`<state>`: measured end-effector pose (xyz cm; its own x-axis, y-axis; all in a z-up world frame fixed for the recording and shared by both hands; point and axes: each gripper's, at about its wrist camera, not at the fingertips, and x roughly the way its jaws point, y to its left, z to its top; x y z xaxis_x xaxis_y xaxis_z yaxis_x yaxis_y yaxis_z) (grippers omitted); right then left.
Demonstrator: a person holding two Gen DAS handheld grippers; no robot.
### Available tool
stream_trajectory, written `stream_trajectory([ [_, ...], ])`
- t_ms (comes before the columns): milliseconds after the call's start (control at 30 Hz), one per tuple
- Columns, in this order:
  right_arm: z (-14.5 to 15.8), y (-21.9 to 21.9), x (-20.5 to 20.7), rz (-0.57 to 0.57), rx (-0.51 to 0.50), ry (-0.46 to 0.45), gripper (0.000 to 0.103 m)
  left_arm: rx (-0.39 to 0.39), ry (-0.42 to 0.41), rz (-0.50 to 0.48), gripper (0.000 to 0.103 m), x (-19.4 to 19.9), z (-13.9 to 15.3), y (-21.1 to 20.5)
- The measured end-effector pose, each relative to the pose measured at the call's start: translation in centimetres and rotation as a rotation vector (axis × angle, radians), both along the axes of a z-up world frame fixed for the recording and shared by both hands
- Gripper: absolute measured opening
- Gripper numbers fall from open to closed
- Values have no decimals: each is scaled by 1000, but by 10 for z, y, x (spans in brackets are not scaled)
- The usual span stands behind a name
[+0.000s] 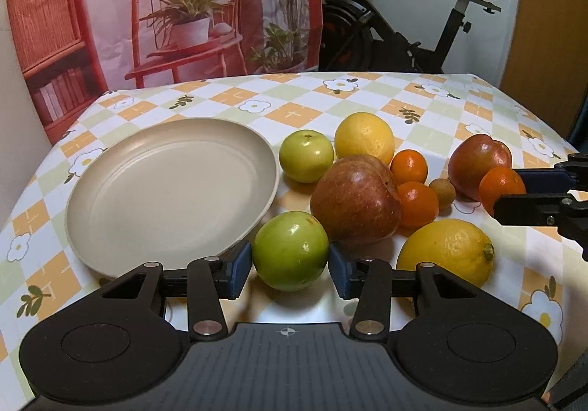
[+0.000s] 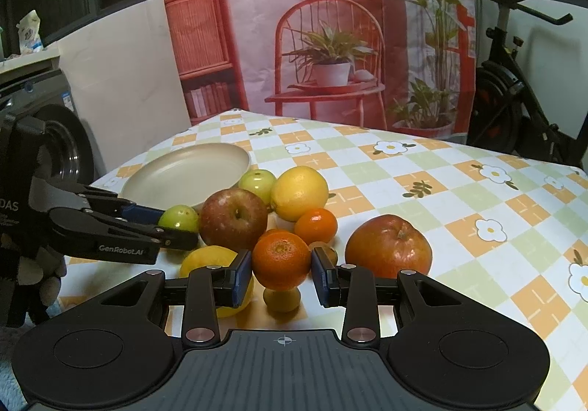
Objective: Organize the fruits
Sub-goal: 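Grasp the green apple with the left gripper and lift it, then carry the tangerine and green apple onto the beige plate and release both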
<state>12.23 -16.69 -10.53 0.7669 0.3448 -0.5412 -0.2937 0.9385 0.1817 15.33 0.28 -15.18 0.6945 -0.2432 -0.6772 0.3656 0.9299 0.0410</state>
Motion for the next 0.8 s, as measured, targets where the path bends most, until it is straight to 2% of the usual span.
stream_trajectory([
  [200, 1, -1, 1, 4, 0, -12, 32, -34, -22, 23, 48, -8, 15, 11],
  [400, 17, 0, 12, 16, 8, -40, 32, -64, -90, 64, 48, -8, 51, 31],
  [600, 43, 8, 38, 47, 29, -89, 32, -67, -150, 97, 48, 1, 91, 55],
  [800, 66, 32, 80, 102, 33, -110, 32, -28, -189, 135, 48, 17, 117, 80],
])
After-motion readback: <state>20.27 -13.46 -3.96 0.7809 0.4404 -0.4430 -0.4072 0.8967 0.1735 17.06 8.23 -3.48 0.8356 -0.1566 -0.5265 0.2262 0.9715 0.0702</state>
